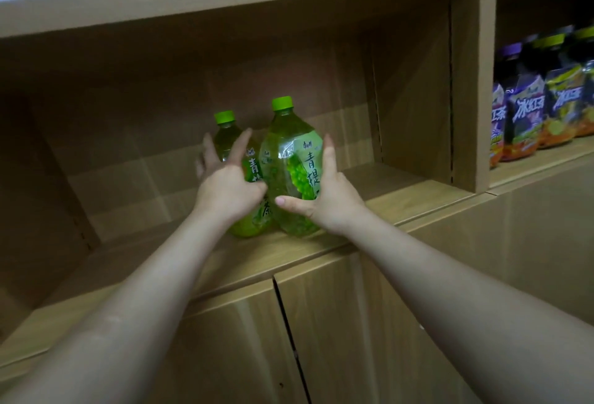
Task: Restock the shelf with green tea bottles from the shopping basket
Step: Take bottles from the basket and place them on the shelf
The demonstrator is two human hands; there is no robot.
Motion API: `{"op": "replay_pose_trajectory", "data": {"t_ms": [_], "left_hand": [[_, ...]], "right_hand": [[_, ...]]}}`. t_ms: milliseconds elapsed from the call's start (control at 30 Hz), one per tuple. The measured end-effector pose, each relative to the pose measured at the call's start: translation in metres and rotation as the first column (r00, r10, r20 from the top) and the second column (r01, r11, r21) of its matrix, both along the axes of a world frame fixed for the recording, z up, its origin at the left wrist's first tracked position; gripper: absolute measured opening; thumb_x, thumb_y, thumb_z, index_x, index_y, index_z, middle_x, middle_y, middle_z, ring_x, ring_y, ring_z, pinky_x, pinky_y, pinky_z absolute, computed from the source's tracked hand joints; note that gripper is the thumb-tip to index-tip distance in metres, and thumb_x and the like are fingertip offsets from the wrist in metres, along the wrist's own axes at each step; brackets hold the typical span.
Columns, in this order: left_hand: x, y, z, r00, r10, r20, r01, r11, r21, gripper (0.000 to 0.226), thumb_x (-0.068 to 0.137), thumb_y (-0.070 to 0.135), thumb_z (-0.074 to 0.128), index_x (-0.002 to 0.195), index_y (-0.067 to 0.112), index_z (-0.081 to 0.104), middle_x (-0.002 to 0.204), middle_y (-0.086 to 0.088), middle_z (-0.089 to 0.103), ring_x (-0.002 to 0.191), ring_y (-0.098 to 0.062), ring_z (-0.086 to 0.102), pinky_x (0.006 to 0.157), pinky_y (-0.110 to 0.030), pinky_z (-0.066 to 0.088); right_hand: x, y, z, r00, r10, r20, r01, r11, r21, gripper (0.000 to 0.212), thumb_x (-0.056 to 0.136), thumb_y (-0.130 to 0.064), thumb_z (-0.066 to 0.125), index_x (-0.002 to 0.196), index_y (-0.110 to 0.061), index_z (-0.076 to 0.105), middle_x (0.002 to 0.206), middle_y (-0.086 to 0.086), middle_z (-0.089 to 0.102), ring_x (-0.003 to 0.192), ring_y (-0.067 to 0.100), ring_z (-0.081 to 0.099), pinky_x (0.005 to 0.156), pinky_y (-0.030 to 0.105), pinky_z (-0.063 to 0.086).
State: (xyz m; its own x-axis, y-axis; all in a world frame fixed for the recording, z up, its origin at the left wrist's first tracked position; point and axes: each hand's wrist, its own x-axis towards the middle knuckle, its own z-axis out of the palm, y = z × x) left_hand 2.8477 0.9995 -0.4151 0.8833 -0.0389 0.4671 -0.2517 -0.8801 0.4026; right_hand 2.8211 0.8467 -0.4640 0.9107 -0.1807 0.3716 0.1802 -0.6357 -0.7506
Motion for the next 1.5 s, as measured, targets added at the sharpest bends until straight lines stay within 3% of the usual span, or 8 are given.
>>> {"op": "replay_pose_trajectory", "data": {"t_ms": [233,400,533,633,767,933,1100,1500], "left_hand": [[-0.087,-0.04,-0.025,0.827,-0.293,0.479,0.378,0.922,-0.088,0.039,0.077,0.013,0.057,0.115,0.021,0.062,0.121,0.0,0.057,0.105,-0.013,0.058,0.094,-0.032,0.049],[-0.173,-0.119,-0.086,0.709,-0.667,0.228,0.704,0.685,-0.185,0.018,0.081,0.02,0.056,0.088,0.024,0.072,0.078,0.013,0.069,0.071,-0.005,0.063,0.062,-0.009,0.045],[-0.225,-0.18,-0.144,0.595,-0.803,-0.002,0.779,0.578,-0.244,0.016,0.084,0.019,0.059,0.087,0.025,0.073,0.073,0.015,0.07,0.067,-0.003,0.064,0.065,-0.019,0.049],[-0.258,-0.219,-0.178,0.517,-0.85,-0.101,0.813,0.525,-0.251,0.019,0.083,0.009,0.063,0.086,0.025,0.074,0.071,0.012,0.07,0.067,-0.006,0.065,0.066,-0.022,0.049],[-0.295,-0.271,-0.208,0.457,-0.868,-0.194,0.856,0.488,-0.167,0.018,0.08,0.011,0.066,0.083,0.026,0.075,0.073,0.019,0.067,0.074,0.003,0.061,0.067,-0.004,0.04],[-0.326,-0.316,-0.238,0.407,-0.86,-0.308,0.895,0.442,-0.053,0.02,0.084,0.015,0.059,0.095,0.024,0.073,0.094,0.011,0.071,0.087,-0.004,0.062,0.084,-0.024,0.049],[-0.339,-0.318,-0.258,0.405,-0.832,-0.378,0.899,0.439,-0.004,0.023,0.084,0.017,0.057,0.099,0.027,0.071,0.1,0.011,0.068,0.091,-0.005,0.06,0.089,-0.025,0.048],[-0.352,-0.354,-0.27,0.412,-0.705,-0.577,0.809,0.575,-0.125,0.053,0.093,0.034,0.051,0.14,0.014,0.037,0.138,-0.006,0.05,0.124,-0.023,0.047,0.094,-0.031,0.037]], "right_hand": [[-0.113,-0.059,0.007,0.99,0.085,0.115,-0.076,0.993,-0.086,0.055,0.085,-0.033,0.068,0.136,-0.023,0.048,0.113,0.004,0.067,0.106,0.018,0.062,0.095,0.036,0.048],[-0.238,-0.146,-0.018,0.994,0.102,-0.045,-0.099,0.992,0.075,0.021,0.084,-0.026,0.068,0.104,-0.021,0.068,0.08,0.006,0.075,0.07,0.012,0.071,0.059,0.014,0.049],[-0.321,-0.224,-0.07,0.976,-0.111,-0.186,0.139,0.98,0.142,0.016,0.082,-0.027,0.067,0.094,-0.018,0.07,0.076,0.009,0.074,0.066,0.019,0.069,0.066,0.04,0.057],[-0.374,-0.27,-0.115,0.929,-0.276,-0.248,0.313,0.941,0.125,0.004,0.087,-0.011,0.066,0.089,-0.012,0.069,0.066,0.006,0.07,0.058,0.01,0.063,0.062,0.021,0.051],[-0.422,-0.315,-0.193,0.78,-0.46,-0.424,0.511,0.86,0.007,0.015,0.083,-0.015,0.073,0.097,-0.011,0.069,0.081,0.013,0.071,0.069,0.015,0.062,0.072,0.031,0.055],[-0.413,-0.322,-0.277,0.494,-0.424,-0.759,0.589,0.805,-0.067,0.079,0.085,-0.051,0.063,0.144,-0.006,0.036,0.143,0.014,0.048,0.127,0.028,0.05,0.101,0.034,0.041],[-0.36,-0.318,-0.316,0.385,-0.333,-0.861,0.865,0.456,0.21,0.118,0.076,-0.06,0.068,0.146,0.006,0.0,0.153,0.022,0.026,0.137,0.036,0.035,0.11,0.041,0.034],[-0.39,-0.339,-0.304,0.772,-0.271,-0.575,0.627,0.171,0.76,0.096,0.056,-0.026,0.089,0.137,-0.018,0.039,0.107,0.011,0.067,0.07,0.019,0.068,0.054,0.032,0.049]]}}
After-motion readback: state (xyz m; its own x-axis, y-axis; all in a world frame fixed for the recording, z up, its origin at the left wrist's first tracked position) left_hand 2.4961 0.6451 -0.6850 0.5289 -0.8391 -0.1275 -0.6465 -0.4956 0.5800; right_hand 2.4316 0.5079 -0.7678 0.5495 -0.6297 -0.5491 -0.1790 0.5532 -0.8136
